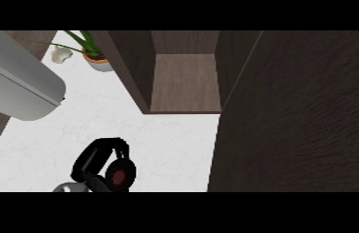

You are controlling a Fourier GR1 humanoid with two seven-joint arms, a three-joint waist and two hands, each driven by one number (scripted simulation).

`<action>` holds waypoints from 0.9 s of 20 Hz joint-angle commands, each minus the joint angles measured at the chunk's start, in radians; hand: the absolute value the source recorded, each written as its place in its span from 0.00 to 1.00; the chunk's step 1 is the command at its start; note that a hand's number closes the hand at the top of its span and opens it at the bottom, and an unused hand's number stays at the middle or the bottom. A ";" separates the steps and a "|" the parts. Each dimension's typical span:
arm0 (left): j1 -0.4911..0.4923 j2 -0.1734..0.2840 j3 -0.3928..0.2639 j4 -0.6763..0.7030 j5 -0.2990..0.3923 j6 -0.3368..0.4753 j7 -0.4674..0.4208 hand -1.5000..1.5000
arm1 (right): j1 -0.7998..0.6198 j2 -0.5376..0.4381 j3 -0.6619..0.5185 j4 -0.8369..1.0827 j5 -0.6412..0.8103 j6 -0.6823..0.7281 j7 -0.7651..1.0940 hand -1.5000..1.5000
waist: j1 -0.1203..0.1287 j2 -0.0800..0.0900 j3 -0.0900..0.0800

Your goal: Pick up the wine, place it into the cabinet and close the cabinet

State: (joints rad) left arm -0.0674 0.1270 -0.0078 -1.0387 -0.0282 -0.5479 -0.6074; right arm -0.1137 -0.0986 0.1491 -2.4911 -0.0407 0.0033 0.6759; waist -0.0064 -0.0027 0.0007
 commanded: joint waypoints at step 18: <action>0.049 -0.040 0.187 -0.388 0.219 0.232 0.153 1.00 | 0.034 0.006 -0.030 -0.116 -0.047 0.005 0.050 0.00 | 0.009 -0.001 0.000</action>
State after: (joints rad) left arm -0.0355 0.1113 0.2014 -1.2820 0.1369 -0.3118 -0.5762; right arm -0.0917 -0.0892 0.1411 -2.4899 -0.0445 0.0188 0.6670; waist 0.0016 -0.0037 0.0005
